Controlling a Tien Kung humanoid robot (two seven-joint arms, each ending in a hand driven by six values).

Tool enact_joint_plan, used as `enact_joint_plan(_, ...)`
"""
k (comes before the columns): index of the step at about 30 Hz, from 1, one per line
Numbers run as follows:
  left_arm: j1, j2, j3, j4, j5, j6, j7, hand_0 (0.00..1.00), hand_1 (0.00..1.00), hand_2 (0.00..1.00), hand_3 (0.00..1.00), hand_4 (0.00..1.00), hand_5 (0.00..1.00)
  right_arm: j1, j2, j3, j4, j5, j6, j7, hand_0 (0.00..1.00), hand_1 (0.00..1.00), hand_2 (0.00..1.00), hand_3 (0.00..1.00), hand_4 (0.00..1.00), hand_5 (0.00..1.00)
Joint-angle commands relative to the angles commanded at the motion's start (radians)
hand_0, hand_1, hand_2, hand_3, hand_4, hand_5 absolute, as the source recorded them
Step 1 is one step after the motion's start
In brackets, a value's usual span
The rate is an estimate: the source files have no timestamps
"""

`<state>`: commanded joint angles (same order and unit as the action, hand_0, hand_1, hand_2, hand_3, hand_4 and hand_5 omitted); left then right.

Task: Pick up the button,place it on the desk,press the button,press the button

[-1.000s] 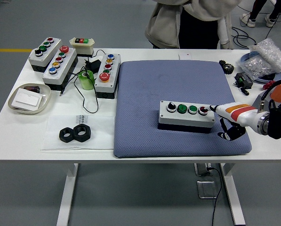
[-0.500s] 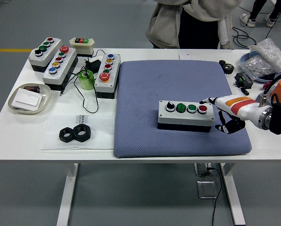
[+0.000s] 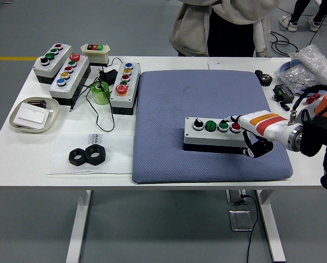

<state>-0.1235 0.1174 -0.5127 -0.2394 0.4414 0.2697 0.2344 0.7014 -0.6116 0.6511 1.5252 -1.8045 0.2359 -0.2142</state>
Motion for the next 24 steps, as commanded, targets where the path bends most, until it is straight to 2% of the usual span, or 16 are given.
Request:
enact_joint_plan(11,-0.003,-0.001,0.005,0.0,-0.007,0.0,-0.002,0.711,0.723,0.831,0.836,0.762,0.998,0.003,0.013,-0.03,-0.039,0.01,0.004,-0.001,0.173,0.073,0.256,0.915,0.745,0.076)
enact_joint_plan(24,-0.004,-0.001,0.007,-0.001,-0.009,-0.001,-0.002,0.71,0.722,0.83,0.835,0.762,0.998,-0.003,0.021,-0.029,-0.039,0.011,0.006,-0.001,0.172,0.074,0.259,0.917,0.748,0.08)
